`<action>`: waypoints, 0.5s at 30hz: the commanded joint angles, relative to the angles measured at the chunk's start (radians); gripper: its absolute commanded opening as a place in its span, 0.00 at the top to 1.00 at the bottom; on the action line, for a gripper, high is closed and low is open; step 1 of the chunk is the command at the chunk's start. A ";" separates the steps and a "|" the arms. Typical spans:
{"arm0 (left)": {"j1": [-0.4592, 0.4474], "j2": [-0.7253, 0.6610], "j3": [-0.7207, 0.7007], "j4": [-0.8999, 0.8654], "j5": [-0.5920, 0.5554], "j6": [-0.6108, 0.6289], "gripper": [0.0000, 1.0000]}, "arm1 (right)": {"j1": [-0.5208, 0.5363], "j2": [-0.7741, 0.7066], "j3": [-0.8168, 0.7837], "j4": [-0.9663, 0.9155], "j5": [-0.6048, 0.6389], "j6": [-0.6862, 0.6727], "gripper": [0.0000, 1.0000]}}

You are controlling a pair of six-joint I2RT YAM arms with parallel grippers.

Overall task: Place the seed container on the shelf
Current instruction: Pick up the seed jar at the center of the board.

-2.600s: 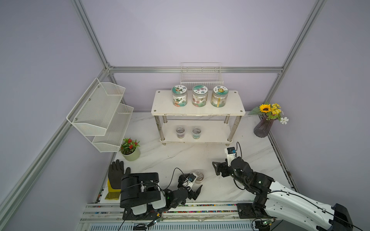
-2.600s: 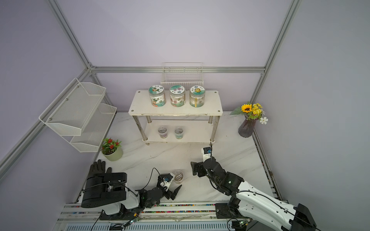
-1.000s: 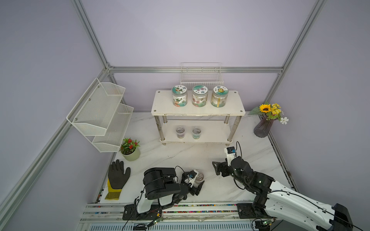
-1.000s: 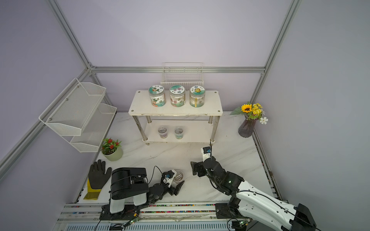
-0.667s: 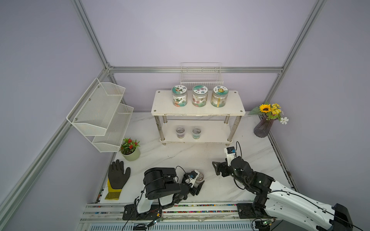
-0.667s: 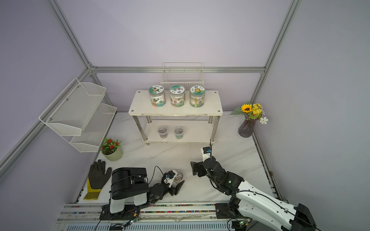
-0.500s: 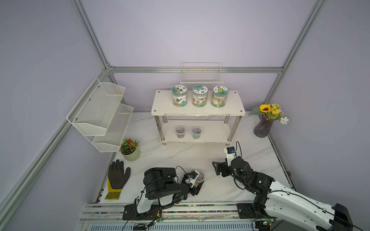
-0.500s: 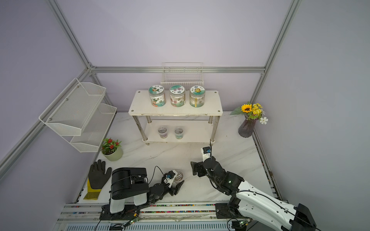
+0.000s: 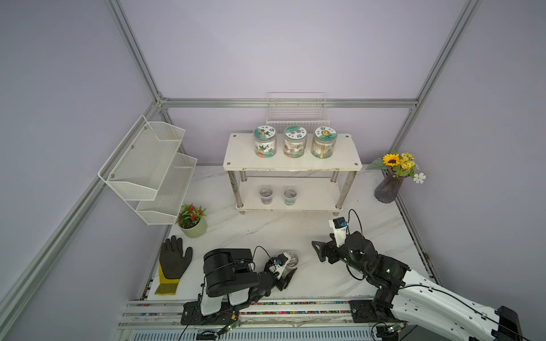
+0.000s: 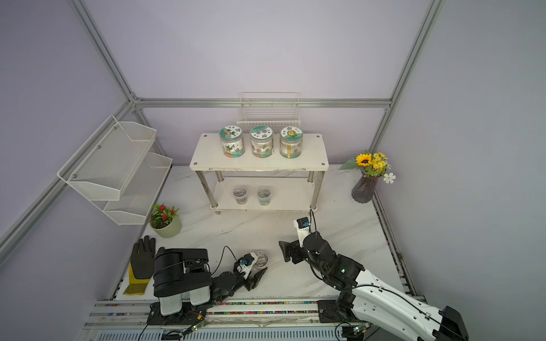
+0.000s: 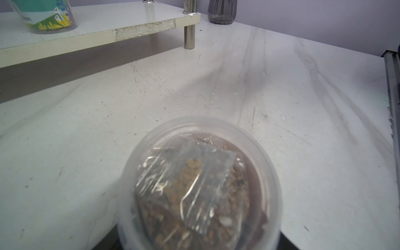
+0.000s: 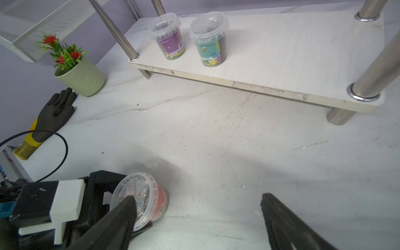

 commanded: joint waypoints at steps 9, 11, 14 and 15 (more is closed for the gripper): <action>0.014 -0.002 0.009 -0.007 0.041 0.016 0.15 | 0.007 -0.025 -0.023 0.068 -0.113 -0.080 0.08; 0.016 0.041 0.017 0.034 0.034 0.016 0.11 | 0.007 -0.024 -0.023 0.065 -0.113 -0.076 0.08; 0.022 0.082 0.037 0.037 0.026 0.005 0.10 | 0.007 -0.025 -0.024 0.059 -0.112 -0.073 0.08; 0.023 0.087 0.044 0.037 0.026 0.005 0.10 | 0.007 -0.027 -0.026 0.059 -0.113 -0.072 0.08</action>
